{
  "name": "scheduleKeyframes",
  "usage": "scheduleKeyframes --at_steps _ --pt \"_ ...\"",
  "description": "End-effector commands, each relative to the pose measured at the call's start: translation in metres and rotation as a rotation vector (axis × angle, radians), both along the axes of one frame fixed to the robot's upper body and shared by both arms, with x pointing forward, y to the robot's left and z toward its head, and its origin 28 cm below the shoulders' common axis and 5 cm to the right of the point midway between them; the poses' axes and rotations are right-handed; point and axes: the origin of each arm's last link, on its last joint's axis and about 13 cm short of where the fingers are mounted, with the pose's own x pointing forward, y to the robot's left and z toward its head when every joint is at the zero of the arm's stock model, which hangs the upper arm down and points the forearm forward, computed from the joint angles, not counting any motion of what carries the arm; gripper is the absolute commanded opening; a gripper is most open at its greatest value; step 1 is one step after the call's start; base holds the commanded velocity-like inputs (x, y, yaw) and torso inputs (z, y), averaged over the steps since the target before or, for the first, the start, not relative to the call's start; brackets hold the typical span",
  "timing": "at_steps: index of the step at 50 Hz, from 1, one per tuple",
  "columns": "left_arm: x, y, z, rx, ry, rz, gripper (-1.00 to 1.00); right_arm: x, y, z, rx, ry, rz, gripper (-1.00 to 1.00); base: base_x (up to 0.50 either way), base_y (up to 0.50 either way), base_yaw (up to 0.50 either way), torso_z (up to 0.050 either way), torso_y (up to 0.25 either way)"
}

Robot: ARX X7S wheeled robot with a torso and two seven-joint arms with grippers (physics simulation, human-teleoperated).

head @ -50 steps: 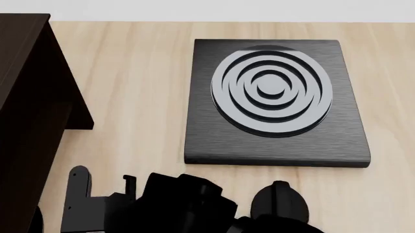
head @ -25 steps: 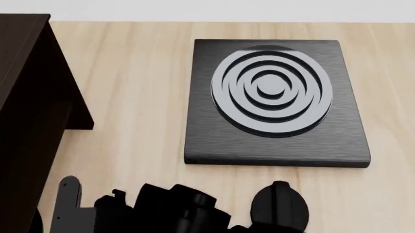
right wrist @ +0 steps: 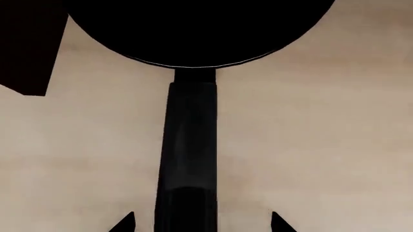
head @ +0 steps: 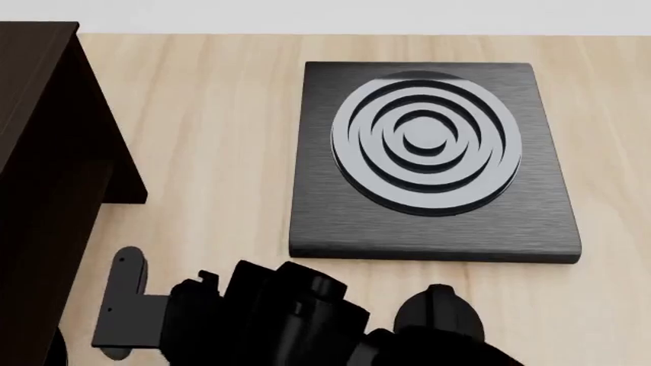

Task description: Put the frying pan under the cabinet shelf.

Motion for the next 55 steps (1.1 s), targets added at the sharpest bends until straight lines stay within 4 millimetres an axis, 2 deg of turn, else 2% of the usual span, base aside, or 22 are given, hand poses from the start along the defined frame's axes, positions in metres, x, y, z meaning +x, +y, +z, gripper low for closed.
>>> scheduleKeyframes --at_steps 1,12,29,47,55 --pt "0.001 -0.002 0.001 0.003 0.001 -0.004 1.00 0.002 -0.017 0.019 -0.031 -0.046 -0.057 1.00 0.00 0.00 0.00 0.000 0.000" --pt "0.002 -0.003 0.001 0.005 0.001 -0.006 1.00 -0.005 -0.028 0.046 -0.032 -0.097 -0.068 1.00 0.00 0.00 0.00 0.000 0.000" --pt "0.003 -0.004 0.001 0.008 0.003 -0.015 1.00 -0.025 -0.049 0.073 -0.056 -0.144 -0.088 1.00 0.00 0.00 0.00 0.000 0.000" --pt "-0.001 -0.007 0.011 0.022 -0.013 -0.023 1.00 -0.053 -0.078 0.123 0.023 -0.259 -0.197 1.00 0.00 0.00 0.00 0.000 0.000" --pt "-0.003 -0.012 0.018 0.038 -0.018 -0.044 1.00 -0.058 -0.089 0.144 0.094 -0.329 -0.257 1.00 0.00 0.00 0.00 0.000 0.000"
